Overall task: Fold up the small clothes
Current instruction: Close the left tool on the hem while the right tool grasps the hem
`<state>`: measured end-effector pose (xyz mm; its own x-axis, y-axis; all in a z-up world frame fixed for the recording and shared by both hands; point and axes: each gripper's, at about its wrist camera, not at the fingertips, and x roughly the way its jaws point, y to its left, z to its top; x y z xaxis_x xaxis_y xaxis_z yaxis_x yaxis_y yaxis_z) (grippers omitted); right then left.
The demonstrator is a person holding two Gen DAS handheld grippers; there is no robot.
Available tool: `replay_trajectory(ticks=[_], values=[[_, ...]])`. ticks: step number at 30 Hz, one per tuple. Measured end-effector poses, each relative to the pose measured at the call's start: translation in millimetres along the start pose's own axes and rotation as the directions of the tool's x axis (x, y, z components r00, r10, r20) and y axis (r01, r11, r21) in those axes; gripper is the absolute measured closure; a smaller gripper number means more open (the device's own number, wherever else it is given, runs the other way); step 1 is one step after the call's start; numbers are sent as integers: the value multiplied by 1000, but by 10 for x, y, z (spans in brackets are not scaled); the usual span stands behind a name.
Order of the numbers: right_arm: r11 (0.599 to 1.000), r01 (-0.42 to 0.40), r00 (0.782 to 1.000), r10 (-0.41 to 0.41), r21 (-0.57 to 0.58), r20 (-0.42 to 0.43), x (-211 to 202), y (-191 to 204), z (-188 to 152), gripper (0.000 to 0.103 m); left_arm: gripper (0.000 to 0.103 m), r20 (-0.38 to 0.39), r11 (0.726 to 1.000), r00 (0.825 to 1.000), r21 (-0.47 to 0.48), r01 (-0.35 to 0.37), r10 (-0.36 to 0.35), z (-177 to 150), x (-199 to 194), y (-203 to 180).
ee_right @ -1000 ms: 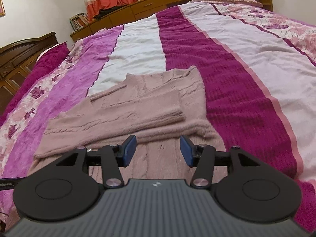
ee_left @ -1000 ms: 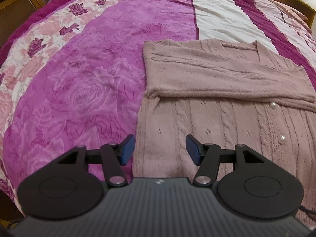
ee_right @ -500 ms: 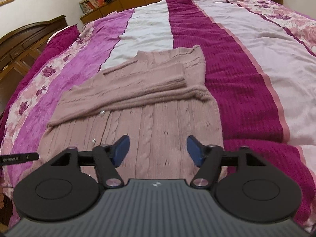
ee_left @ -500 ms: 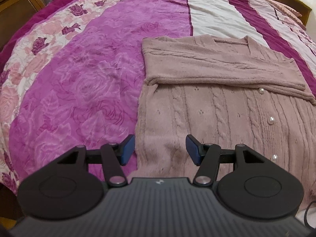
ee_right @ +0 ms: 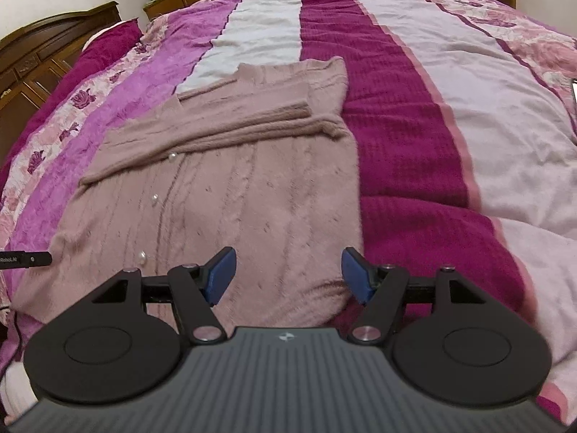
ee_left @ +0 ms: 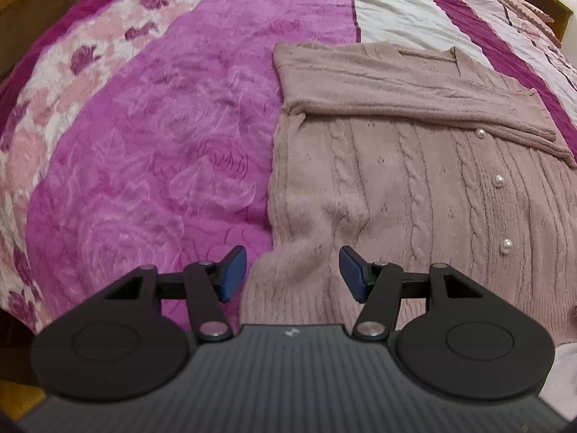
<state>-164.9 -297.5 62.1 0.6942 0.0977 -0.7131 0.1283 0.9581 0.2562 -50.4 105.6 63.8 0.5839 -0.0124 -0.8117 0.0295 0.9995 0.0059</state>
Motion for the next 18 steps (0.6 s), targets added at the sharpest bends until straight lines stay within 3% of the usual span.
replay_trajectory(ticks=[8,14,18], values=[[1000,8,999,-7,17,-40,-67,-180,-95,31,44,-21,998,999,-43,37,-38,-21,-4,128],[992,-116,984,122,53,-131,65,-146,-94,31,44,-44,1000,999,-13,15,-16,-15,28,103],[991,-120,975,128,54,-179,211,-77,-116,31,43,-64,1000,998,22,-1,2,-21,74,61]])
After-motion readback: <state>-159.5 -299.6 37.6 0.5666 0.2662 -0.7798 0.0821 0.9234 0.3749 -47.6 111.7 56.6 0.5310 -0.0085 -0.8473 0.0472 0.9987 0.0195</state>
